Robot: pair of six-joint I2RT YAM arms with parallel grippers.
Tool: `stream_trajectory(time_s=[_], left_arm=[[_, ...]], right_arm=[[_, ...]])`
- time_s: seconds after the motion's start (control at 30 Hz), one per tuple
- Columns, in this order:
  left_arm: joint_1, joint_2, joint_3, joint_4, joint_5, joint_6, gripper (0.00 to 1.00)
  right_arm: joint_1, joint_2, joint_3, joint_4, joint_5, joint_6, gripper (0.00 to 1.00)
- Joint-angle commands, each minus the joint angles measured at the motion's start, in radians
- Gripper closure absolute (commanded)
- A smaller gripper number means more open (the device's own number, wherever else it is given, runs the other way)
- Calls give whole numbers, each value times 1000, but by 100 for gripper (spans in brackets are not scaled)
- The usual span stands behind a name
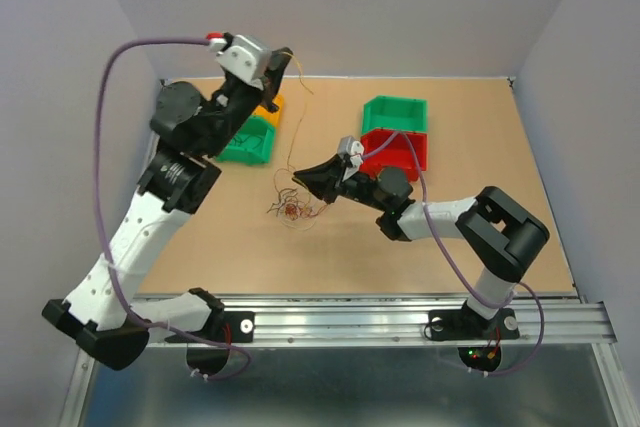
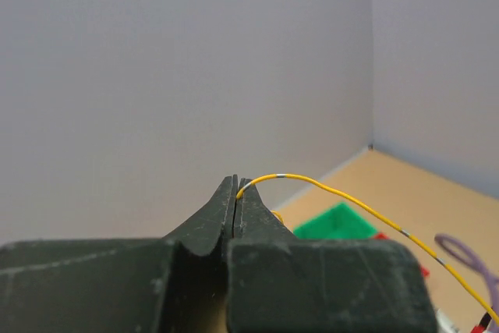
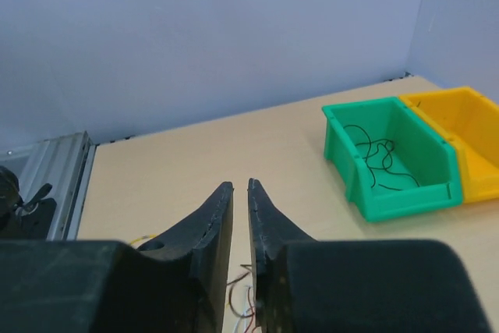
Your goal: Untangle the cables
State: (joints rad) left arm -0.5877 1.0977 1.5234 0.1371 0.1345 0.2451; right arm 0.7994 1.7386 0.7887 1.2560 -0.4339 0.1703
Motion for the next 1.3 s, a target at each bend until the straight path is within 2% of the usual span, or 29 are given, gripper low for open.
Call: stream_trajectory(time_s=[0.0, 0.07, 0.1, 0.23, 0.3, 0.33, 0.43, 0.5, 0.53, 0.67, 0.73, 0.8, 0.9, 0.93, 1.13, 1.23, 1.27], left_arm=[[0, -1, -69, 19, -13, 3, 100], [-1, 24, -100, -7, -50, 0, 100], [-1, 37, -130, -8, -59, 9, 100], [2, 59, -229, 9, -88, 16, 100], [3, 65, -258, 15, -90, 16, 100], [3, 62, -285, 21, -93, 16, 100], [8, 38, -333, 62, -101, 16, 100], [8, 21, -344, 61, -98, 16, 100], [8, -1, -345, 49, -90, 13, 100], [8, -77, -358, 24, -78, 6, 100], [8, -122, -358, 7, -78, 3, 100], [6, -151, -356, -7, -81, 0, 100], [8, -202, -359, -16, -87, -1, 100], [8, -206, -361, -19, -88, -6, 100], [6, -217, -361, -36, -46, -27, 100], [8, -216, -359, -37, -49, -26, 100], [8, -216, -359, -37, -55, -24, 100]], right_arm=[[4, -50, -52, 69, -9, -28, 81], [6, -71, -69, 71, -12, -29, 86], [4, -77, -75, 72, -6, -29, 94], [4, -102, -101, 83, -6, -25, 93], [4, -116, -109, 82, -5, -22, 84], [4, -131, -120, 82, 13, -22, 67], [4, -171, -160, 76, 91, -32, 43], [3, -189, -180, 72, 95, -70, 37], [4, -206, -199, 69, 98, -81, 30], [4, -254, -209, -2, 156, -121, 22], [3, -263, -207, -59, 163, -147, 20], [4, -267, -210, -82, 103, -191, 18], [4, -255, -180, -130, -125, -201, 17], [4, -249, -168, -136, -159, -195, 14], [4, -124, -71, -141, -160, -129, 14], [4, -68, -7, -139, -180, -117, 21], [4, -33, 22, -139, -180, -112, 27]])
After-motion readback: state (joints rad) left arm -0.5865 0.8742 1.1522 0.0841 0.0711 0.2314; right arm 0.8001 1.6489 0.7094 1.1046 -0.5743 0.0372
